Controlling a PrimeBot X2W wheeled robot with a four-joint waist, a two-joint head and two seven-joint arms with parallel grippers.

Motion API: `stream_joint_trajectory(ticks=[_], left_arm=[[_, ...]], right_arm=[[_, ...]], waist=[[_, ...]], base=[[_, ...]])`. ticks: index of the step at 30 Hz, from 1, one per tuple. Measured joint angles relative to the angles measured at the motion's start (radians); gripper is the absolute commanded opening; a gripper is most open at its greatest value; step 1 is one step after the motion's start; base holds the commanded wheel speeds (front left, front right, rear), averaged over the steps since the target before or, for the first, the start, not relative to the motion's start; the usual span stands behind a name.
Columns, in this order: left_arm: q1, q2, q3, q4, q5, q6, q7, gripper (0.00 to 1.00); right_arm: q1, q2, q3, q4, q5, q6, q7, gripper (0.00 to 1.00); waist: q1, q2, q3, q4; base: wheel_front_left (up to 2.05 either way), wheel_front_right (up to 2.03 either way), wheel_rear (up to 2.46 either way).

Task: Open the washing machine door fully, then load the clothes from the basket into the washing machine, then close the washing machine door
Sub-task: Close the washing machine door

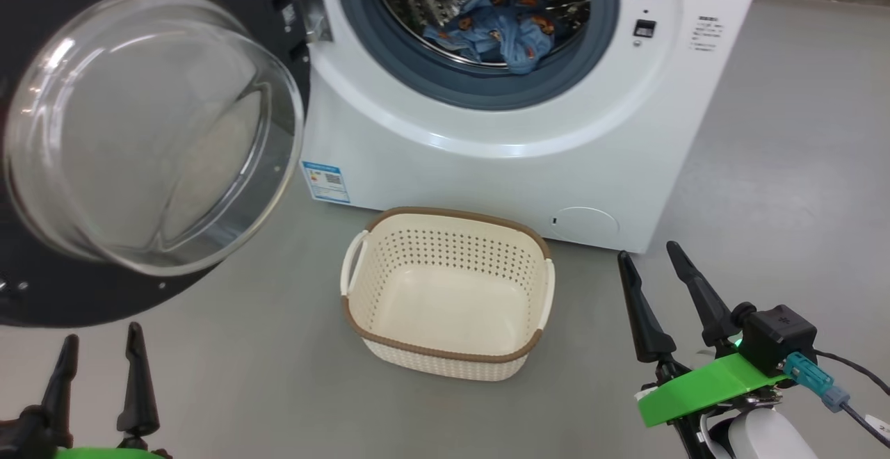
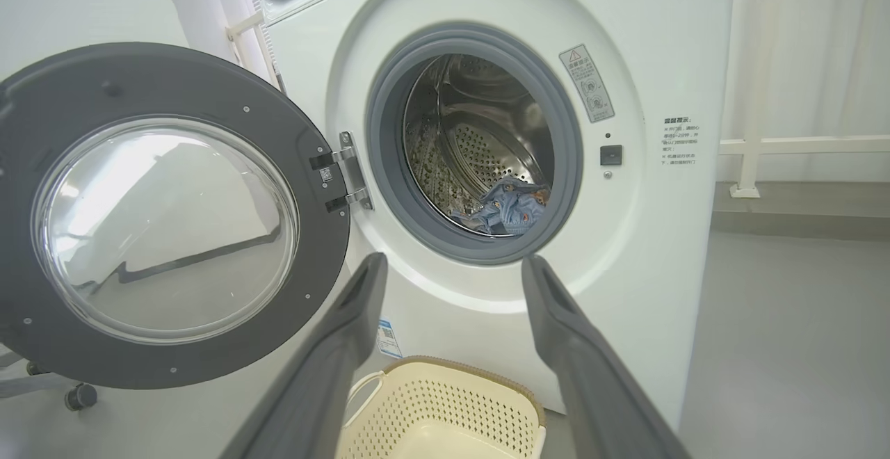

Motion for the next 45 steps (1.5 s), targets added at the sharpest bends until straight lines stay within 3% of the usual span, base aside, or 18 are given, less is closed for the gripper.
stream_joint_trajectory(ticks=[22, 45], left_arm=[[-0.025, -0.03, 0.049, 0.006, 0.027, -0.018, 0.0, 1.0], [-0.047, -0.072, 0.138, -0.014, 0.085, -0.033, 0.0, 1.0]], right_arm=[[-0.007, 0.0, 0.018, 0.028, 0.003, 0.0, 0.0, 1.0], [-0.027, 0.004, 0.025, 0.043, 0.0, 0.0, 0.0, 1.0]], waist=[[0.0, 0.0, 0.015, 0.15], [0.0, 0.0, 0.037, 0.155]], base=[[0.0, 0.0, 0.0], [0.0, 0.0, 0.0]])
